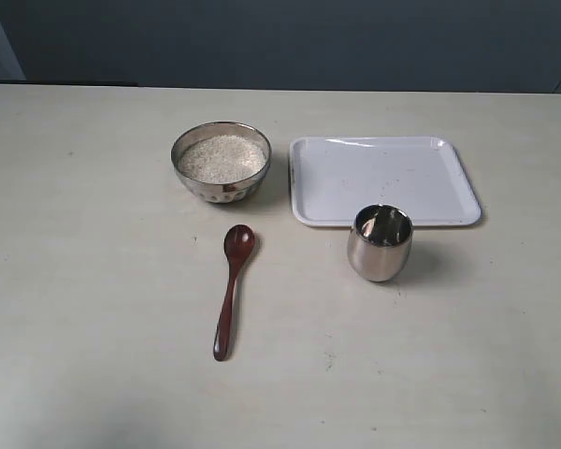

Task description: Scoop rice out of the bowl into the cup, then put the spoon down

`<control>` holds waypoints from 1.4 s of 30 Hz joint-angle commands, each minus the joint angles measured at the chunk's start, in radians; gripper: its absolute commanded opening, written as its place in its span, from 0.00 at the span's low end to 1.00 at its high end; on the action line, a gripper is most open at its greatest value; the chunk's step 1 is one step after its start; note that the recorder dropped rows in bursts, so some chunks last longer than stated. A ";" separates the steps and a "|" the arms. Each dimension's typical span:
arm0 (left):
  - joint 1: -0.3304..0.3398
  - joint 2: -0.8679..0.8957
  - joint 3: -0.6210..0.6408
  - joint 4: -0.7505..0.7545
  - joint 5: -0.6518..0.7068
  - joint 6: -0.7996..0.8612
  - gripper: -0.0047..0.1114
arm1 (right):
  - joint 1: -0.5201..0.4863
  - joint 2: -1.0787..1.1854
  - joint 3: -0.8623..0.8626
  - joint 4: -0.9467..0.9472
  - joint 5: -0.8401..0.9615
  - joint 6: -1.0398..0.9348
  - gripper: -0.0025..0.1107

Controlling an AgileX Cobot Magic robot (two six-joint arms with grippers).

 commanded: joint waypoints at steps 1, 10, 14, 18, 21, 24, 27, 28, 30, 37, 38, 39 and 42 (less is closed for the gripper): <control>-0.008 0.000 0.005 0.000 -0.005 -0.003 0.04 | -0.004 -0.008 0.003 -0.004 -0.012 0.000 0.01; -0.008 0.000 0.005 0.000 -0.005 -0.003 0.04 | -0.004 -0.008 0.003 -0.036 -0.140 0.012 0.01; -0.008 0.000 0.005 0.000 -0.005 -0.003 0.04 | -0.004 -0.008 0.003 0.505 -0.526 0.203 0.01; -0.008 0.000 0.005 0.000 -0.005 -0.003 0.04 | -0.004 -0.008 0.003 0.906 -0.661 0.318 0.01; -0.008 0.000 0.005 0.000 -0.005 -0.003 0.04 | -0.004 -0.006 0.003 1.017 -0.662 0.234 0.01; -0.008 0.000 0.005 0.000 -0.005 -0.003 0.04 | -0.004 -0.006 0.003 1.017 -0.699 0.217 0.01; -0.008 0.000 0.005 0.000 -0.005 -0.003 0.04 | -0.004 -0.006 0.003 1.017 -0.672 0.217 0.01; -0.008 0.000 0.005 0.000 -0.005 -0.003 0.04 | -0.004 -0.006 0.003 1.017 -0.649 0.217 0.01; -0.008 0.000 0.005 0.000 -0.005 -0.003 0.04 | -0.004 -0.006 0.003 1.008 -0.582 0.217 0.01; -0.008 0.000 0.005 0.000 -0.005 -0.003 0.04 | -0.002 -0.006 0.003 0.787 -0.560 0.252 0.01; -0.008 0.000 0.005 0.000 -0.005 -0.003 0.04 | -0.002 -0.006 -0.019 0.740 -0.531 0.273 0.01; -0.008 0.000 0.005 0.000 -0.005 -0.003 0.04 | -0.002 -0.006 -0.054 0.666 -0.494 0.273 0.01; -0.008 0.000 0.005 0.000 -0.005 -0.003 0.04 | -0.002 0.019 -0.221 0.366 -0.325 0.273 0.01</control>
